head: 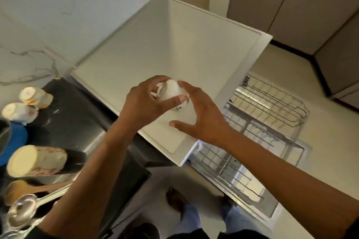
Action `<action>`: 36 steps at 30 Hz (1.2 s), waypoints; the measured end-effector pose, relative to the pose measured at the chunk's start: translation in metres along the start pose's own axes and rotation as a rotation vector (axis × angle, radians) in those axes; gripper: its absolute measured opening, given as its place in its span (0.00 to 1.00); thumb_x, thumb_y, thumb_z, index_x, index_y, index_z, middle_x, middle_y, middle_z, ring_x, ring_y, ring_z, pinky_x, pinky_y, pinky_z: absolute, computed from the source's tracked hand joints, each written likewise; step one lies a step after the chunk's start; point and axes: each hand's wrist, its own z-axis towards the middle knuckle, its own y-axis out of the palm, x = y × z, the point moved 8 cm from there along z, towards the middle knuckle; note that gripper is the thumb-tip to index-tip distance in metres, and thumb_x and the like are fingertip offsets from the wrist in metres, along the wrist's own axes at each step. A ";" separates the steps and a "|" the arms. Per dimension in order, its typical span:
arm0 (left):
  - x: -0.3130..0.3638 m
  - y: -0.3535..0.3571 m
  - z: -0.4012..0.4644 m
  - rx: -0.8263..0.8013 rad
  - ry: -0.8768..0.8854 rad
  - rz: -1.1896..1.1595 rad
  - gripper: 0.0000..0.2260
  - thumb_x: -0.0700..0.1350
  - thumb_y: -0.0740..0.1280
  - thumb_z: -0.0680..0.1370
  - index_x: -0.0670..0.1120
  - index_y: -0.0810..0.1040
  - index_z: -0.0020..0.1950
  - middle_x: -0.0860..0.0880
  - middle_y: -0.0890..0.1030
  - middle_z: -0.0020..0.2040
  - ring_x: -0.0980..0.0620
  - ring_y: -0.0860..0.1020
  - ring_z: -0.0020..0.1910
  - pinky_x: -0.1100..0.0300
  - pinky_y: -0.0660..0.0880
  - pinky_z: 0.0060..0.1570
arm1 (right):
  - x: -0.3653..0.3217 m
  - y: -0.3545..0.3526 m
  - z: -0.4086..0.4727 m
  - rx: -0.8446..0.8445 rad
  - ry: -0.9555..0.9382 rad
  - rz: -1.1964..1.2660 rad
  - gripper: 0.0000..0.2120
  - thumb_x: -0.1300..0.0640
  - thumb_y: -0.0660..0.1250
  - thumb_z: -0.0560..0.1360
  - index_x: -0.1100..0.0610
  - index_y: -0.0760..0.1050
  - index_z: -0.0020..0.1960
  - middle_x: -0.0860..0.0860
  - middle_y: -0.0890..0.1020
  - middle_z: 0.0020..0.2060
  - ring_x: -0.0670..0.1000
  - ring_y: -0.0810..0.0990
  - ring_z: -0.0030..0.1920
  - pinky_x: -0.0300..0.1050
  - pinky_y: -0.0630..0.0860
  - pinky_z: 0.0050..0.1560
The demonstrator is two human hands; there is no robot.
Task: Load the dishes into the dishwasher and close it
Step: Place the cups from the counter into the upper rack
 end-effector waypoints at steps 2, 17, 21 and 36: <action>0.029 0.038 -0.004 -0.051 0.023 -0.023 0.27 0.72 0.73 0.68 0.63 0.77 0.63 0.69 0.79 0.50 0.66 0.79 0.48 0.73 0.71 0.43 | 0.022 -0.025 -0.021 0.044 0.057 0.004 0.45 0.34 0.74 0.72 0.48 0.58 0.80 0.47 0.72 0.71 0.45 0.73 0.68 0.44 0.76 0.66; -0.036 0.333 -0.061 -0.668 -0.066 0.337 0.41 0.66 0.62 0.79 0.53 0.48 0.85 0.48 0.54 0.84 0.47 0.54 0.82 0.46 0.54 0.80 | 0.276 -0.029 -0.142 0.106 0.432 -0.033 0.36 0.46 0.81 0.64 0.47 0.67 0.65 0.46 0.77 0.56 0.53 0.75 0.55 0.50 0.73 0.50; -0.090 0.372 -0.070 -0.774 -0.047 0.648 0.36 0.67 0.57 0.81 0.52 0.53 0.83 0.46 0.55 0.84 0.44 0.51 0.82 0.41 0.48 0.80 | 0.314 0.016 -0.138 0.018 0.442 0.045 0.35 0.50 0.81 0.65 0.49 0.66 0.65 0.48 0.78 0.53 0.51 0.77 0.52 0.48 0.75 0.48; -0.129 0.403 -0.073 -0.735 0.102 0.803 0.33 0.68 0.54 0.80 0.51 0.64 0.80 0.45 0.58 0.84 0.44 0.41 0.84 0.37 0.43 0.79 | 0.326 0.109 -0.133 -0.109 0.234 -0.071 0.36 0.54 0.81 0.67 0.60 0.68 0.69 0.56 0.76 0.58 0.51 0.75 0.50 0.36 0.69 0.43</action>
